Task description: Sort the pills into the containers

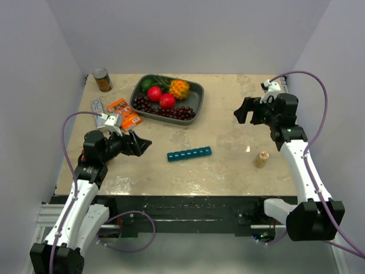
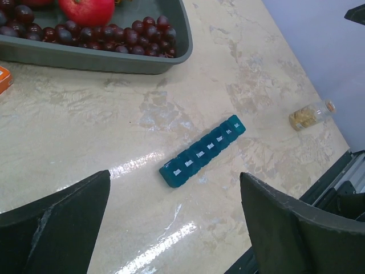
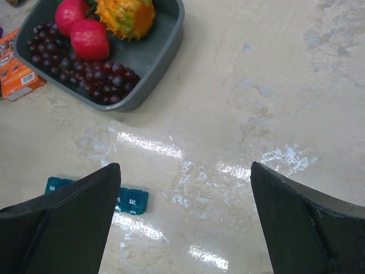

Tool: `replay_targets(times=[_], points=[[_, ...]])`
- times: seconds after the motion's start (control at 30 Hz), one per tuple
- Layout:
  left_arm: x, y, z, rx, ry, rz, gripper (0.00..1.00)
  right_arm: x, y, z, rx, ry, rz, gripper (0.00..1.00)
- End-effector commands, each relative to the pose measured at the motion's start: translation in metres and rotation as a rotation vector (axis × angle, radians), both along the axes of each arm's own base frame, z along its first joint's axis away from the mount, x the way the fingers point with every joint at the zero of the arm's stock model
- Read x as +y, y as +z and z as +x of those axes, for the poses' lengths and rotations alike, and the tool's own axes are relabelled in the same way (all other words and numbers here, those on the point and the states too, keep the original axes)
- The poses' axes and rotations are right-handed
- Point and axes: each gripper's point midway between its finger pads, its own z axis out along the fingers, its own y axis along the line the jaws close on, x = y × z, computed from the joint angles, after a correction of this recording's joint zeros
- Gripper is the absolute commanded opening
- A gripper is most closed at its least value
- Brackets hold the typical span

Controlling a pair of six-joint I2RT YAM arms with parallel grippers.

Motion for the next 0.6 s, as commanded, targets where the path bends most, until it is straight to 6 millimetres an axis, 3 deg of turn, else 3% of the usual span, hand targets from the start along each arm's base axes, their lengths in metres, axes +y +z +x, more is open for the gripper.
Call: replay_targets(times=[0.0,0.13,0.23,0.37,0.57], points=[[-0.009,0.007,-0.002,-0.044,-0.059,-0.019,1.0,0.018,0.013,-0.008,-0.065,0.148,0.005,0.99],[-0.01,0.005,-0.002,-0.031,-0.064,-0.024,1.0,0.051,0.008,-0.032,-0.144,0.49,-0.074,0.99],[-0.012,0.005,-0.004,-0.02,-0.072,-0.038,1.0,0.082,0.001,-0.063,-0.208,0.79,-0.122,0.99],[-0.016,0.001,-0.007,0.028,-0.081,-0.081,1.0,0.104,-0.021,-0.082,-0.18,0.967,-0.2,0.99],[-0.019,-0.012,-0.014,0.121,-0.084,-0.109,1.0,0.133,-0.047,-0.089,-0.204,1.119,-0.355,0.99]])
